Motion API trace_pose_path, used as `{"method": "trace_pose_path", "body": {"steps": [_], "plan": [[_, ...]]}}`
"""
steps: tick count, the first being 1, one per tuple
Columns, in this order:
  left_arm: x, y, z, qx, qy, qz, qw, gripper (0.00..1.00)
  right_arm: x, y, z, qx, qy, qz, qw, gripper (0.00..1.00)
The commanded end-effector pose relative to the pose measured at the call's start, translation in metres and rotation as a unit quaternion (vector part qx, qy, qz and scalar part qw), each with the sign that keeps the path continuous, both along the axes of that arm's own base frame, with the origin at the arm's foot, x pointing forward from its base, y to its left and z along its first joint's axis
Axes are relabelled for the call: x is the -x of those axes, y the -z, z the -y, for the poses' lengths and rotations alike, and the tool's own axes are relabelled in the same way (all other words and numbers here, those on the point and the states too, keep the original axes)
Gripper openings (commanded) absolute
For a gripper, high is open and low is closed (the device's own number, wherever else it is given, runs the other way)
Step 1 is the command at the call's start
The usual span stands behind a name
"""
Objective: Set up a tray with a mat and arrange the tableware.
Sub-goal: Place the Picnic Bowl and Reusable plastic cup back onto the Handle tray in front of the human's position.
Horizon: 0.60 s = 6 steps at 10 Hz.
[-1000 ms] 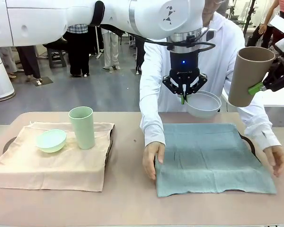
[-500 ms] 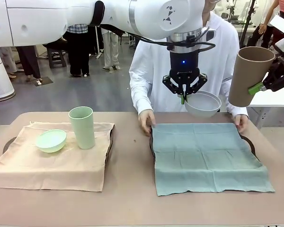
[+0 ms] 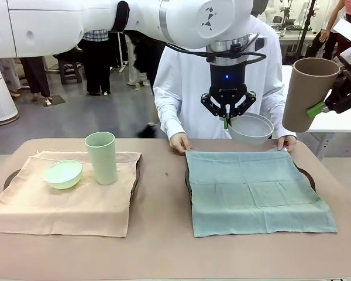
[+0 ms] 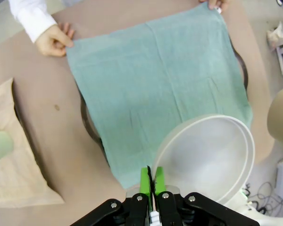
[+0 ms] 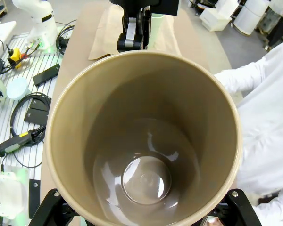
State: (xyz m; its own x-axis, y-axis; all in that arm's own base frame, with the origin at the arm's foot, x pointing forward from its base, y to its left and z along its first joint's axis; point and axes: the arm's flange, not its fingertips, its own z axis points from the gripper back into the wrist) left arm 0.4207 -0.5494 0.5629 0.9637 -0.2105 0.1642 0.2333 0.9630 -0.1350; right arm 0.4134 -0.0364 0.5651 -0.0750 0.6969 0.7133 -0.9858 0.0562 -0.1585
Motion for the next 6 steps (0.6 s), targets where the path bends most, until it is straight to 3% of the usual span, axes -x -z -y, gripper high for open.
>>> {"method": "trace_pose_path", "body": {"steps": [1, 4, 5, 6], "plan": [[0.000, -0.003, -0.002, 0.007, 0.004, -0.001, 1.000, 0.00, -0.001, 0.001, -0.001, 0.009, 0.000, 0.002, 1.000, 0.00], [0.000, -0.003, -0.002, 0.007, 0.004, -0.001, 1.000, 0.00, -0.001, 0.001, -0.001, 0.009, 0.000, 0.002, 1.000, 0.00], [0.000, 0.000, 0.000, 0.000, 0.000, 0.000, 1.000, 0.04, 0.000, 0.000, 0.000, 0.000, 0.000, 0.000, 1.000, 0.82], [-0.010, 0.020, -0.006, 0.003, 0.011, 0.000, 1.000, 0.04, -0.008, 0.022, 0.007, -0.006, -0.012, -0.008, 1.000, 0.82]]}}
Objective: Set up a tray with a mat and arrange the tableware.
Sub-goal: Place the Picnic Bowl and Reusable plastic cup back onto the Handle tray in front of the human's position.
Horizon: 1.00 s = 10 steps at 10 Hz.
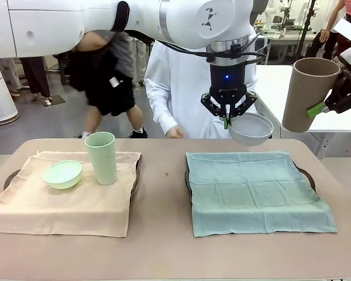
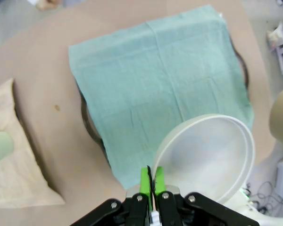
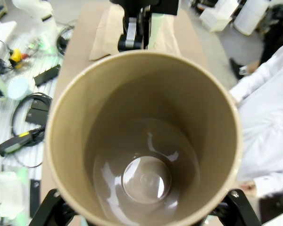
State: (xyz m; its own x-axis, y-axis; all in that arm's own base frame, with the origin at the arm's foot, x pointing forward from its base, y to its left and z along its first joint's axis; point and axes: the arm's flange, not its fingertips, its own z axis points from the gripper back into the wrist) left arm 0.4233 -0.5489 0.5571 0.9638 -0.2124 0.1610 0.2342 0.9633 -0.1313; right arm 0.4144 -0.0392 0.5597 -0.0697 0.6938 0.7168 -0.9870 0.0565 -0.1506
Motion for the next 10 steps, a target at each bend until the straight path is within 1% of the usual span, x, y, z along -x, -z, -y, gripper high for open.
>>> {"method": "trace_pose_path", "body": {"steps": [1, 2, 4, 6, 7, 8, 9, 10], "plan": [[-0.017, 0.038, -0.013, -0.004, 0.004, -0.005, 1.000, 0.04, -0.013, 0.039, 0.011, -0.022, -0.011, -0.014, 1.000, 0.82], [-0.024, 0.063, -0.023, -0.004, -0.004, -0.006, 1.000, 0.04, -0.018, 0.065, 0.017, -0.037, -0.005, -0.026, 0.999, 0.82], [-0.040, 0.103, -0.034, 0.028, 0.002, 0.001, 1.000, 0.04, -0.027, 0.113, 0.022, -0.051, -0.004, -0.051, 0.997, 0.82], [-0.045, 0.133, -0.039, 0.046, -0.008, -0.009, 0.999, 0.04, -0.027, 0.145, 0.019, -0.057, -0.008, -0.071, 0.996, 0.82], [-0.047, 0.142, -0.041, 0.050, -0.017, -0.013, 0.999, 0.04, -0.028, 0.156, 0.018, -0.060, -0.006, -0.077, 0.995, 0.82], [-0.045, 0.141, -0.041, 0.043, -0.017, -0.026, 0.999, 0.04, -0.027, 0.156, 0.017, -0.036, 0.013, -0.071, 0.997, 0.82], [-0.057, 0.139, -0.032, 0.031, -0.019, -0.005, 0.999, 0.04, -0.025, 0.155, 0.021, -0.051, -0.009, -0.087, 0.995, 0.82], [-0.057, 0.139, -0.032, 0.031, -0.019, -0.005, 0.999, 0.04, -0.025, 0.155, 0.021, -0.051, -0.009, -0.087, 0.995, 0.82]]}}
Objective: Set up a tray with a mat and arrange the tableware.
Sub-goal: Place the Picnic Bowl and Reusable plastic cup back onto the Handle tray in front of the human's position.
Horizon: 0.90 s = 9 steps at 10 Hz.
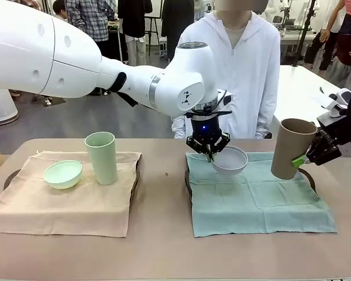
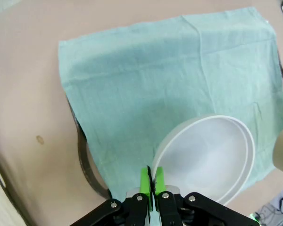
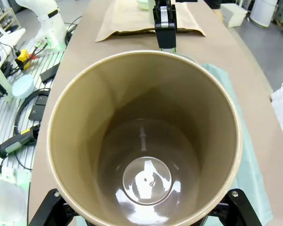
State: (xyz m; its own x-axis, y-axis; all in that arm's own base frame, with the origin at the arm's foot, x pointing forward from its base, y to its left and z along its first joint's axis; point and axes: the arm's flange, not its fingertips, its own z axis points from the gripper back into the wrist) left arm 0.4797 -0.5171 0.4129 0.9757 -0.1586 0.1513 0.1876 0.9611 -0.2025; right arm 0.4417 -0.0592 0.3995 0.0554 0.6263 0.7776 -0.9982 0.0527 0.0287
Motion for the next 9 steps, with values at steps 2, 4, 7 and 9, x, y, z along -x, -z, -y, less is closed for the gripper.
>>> {"method": "trace_pose_path", "body": {"steps": [2, 4, 7, 9], "plan": [[0.000, 0.000, 0.000, 0.000, 0.000, 0.000, 1.000, 0.04, 0.000, 0.000, 0.000, 0.000, 0.000, 0.000, 1.000, 0.82], [0.005, 0.004, 0.010, -0.011, 0.018, -0.001, 1.000, 0.04, -0.008, 0.020, -0.001, -0.005, -0.007, 0.001, 1.000, 0.82], [-0.009, 0.027, 0.011, -0.007, 0.005, -0.009, 1.000, 0.04, -0.018, 0.043, -0.002, -0.003, -0.010, 0.005, 1.000, 0.82], [-0.017, 0.041, 0.006, -0.020, -0.006, -0.011, 1.000, 0.04, -0.025, 0.058, -0.002, 0.000, -0.009, -0.002, 1.000, 0.82]]}}
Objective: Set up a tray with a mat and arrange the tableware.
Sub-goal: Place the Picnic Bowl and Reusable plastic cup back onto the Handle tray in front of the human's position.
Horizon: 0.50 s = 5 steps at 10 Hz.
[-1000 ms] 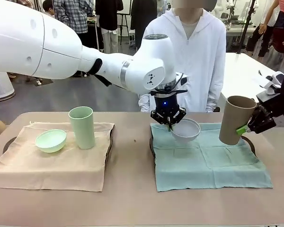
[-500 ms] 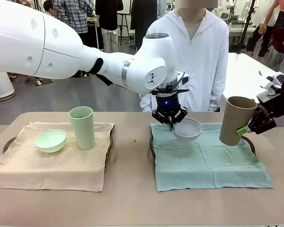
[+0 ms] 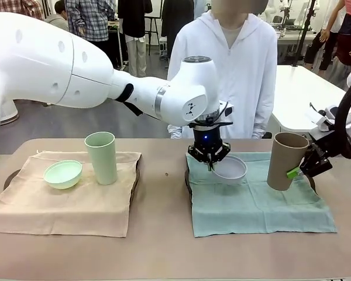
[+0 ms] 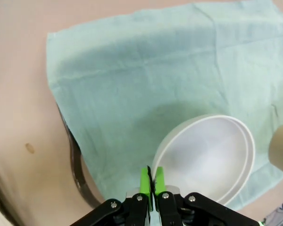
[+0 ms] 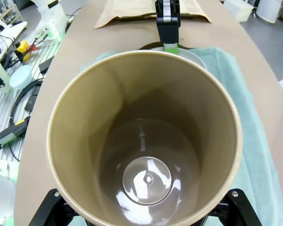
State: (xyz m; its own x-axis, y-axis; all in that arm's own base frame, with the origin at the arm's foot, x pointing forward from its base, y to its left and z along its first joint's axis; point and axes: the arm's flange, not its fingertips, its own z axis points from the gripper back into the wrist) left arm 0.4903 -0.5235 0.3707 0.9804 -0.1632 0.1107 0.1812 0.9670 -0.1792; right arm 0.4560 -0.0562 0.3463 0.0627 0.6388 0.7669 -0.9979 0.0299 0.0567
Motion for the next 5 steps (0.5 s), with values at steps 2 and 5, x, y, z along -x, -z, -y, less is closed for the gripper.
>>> {"method": "trace_pose_path", "body": {"steps": [2, 5], "plan": [[-0.009, 0.007, -0.001, 0.001, -0.011, 0.005, 1.000, 0.04, -0.014, 0.016, 0.000, -0.004, 0.002, 0.009, 1.000, 0.82], [-0.008, 0.009, 0.000, 0.005, -0.004, 0.004, 1.000, 0.62, -0.018, 0.025, 0.002, 0.000, 0.003, 0.005, 1.000, 1.00]]}}
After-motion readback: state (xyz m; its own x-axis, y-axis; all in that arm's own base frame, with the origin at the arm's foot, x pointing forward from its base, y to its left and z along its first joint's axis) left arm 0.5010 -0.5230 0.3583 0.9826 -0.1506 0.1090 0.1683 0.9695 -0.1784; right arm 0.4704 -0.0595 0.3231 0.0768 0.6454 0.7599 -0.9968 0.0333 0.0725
